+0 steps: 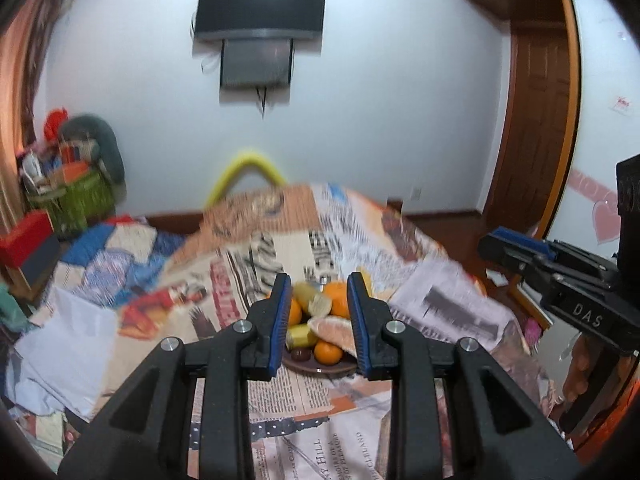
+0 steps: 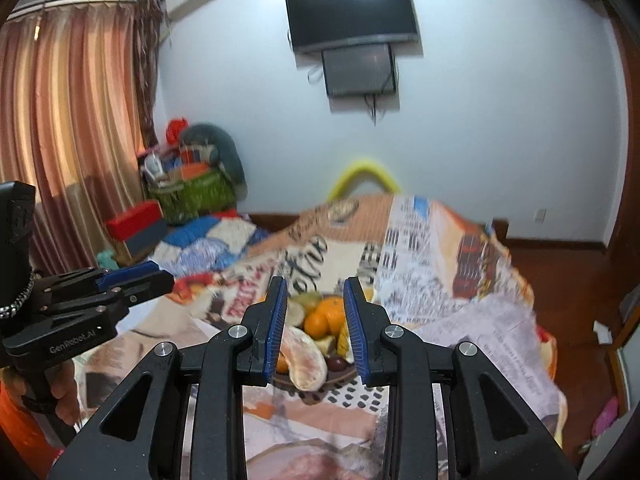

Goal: Organize fruits

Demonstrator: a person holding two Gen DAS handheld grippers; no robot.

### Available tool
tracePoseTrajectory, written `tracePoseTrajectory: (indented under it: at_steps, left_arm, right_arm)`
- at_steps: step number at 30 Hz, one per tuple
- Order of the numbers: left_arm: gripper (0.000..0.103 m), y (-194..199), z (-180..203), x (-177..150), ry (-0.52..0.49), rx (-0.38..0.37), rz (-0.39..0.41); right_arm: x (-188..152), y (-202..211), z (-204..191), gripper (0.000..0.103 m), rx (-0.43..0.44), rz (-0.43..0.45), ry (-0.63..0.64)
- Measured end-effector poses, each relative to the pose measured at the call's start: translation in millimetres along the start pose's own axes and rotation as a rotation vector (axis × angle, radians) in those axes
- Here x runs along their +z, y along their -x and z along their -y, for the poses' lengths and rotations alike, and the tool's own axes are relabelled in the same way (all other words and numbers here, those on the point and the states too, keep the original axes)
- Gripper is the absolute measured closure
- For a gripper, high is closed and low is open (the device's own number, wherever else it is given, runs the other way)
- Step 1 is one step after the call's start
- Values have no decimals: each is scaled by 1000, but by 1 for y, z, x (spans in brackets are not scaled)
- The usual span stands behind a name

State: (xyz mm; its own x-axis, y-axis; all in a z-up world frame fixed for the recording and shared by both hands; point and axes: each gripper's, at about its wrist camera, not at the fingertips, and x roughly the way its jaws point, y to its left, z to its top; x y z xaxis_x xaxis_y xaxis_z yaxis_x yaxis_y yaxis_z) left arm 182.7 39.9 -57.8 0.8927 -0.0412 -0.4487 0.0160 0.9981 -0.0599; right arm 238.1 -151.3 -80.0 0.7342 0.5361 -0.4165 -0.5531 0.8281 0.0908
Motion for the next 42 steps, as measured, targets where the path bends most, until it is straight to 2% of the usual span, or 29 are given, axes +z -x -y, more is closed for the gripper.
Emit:
tracePoseTrajectory:
  at_steps: [6,10,15,20,24,26,28,42]
  left_arm:
    - [60,64,12,12,-7,16,127]
    - [50,98,18,14,-12,26,194]
    - [31,127,24,12,-20,40,251]
    - [15,140,26,8,-20,49,269]
    - [4,143,24,6,1,47,270]
    - [4,143,21,5,10,43,268]
    - [2,143,21,4,13,44,265]
    - [1,140,28,-3,-2,49,259]
  right_arm:
    - [11,52,-22,75,-6,118,12]
    - [9,75,-32,62,-14,175,10]
    - [7,90,-41,48,-24,222,13]
    - [5,99,-50,19,-90,276,27]
    - [4,103,-53,15,-116,293,27]
    - [4,104,-54,6,-121,292,25]
    - [2,103,-55,1,-139,297,29]
    - [-10,112,-55,0,-156,283,26]
